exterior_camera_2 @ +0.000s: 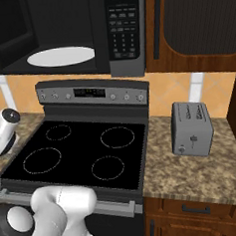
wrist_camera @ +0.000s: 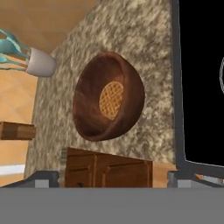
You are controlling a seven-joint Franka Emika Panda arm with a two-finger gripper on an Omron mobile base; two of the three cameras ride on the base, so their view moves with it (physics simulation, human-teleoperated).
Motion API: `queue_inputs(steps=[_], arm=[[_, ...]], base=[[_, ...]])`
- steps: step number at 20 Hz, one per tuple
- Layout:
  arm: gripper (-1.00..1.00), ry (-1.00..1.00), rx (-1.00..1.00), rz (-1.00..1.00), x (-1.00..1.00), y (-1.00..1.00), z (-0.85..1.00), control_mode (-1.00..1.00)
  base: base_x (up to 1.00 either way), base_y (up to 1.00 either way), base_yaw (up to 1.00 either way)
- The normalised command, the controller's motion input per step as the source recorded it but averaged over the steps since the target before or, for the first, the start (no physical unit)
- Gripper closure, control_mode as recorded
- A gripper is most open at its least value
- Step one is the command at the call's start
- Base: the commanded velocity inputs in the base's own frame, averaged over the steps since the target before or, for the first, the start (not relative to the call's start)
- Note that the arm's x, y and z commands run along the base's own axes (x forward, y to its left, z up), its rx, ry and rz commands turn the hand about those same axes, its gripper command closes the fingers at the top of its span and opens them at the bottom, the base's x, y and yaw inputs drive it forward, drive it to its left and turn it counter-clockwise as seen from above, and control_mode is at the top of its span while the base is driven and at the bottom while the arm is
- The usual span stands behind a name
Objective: Open the microwave, place the bowl with waffle inside the microwave, then close the microwave door and turn it on.
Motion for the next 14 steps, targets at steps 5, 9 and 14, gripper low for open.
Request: queue_inputs(steps=[5, 9, 14], arm=[[-1.0, 0.07, -0.03, 0.0, 0.44, 0.39, -0.46, -1.0], [-1.0, 0.11, -0.06, 0.0, 0.41, 0.41, -0.45, -1.0], [-1.0, 0.04, -0.03, 0.0, 0.32, 0.44, -0.2, -1.0]], base=[[0.0, 0.0, 0.0], [0.0, 0.0, 0.0], [0.0, 0.0, 0.0]])
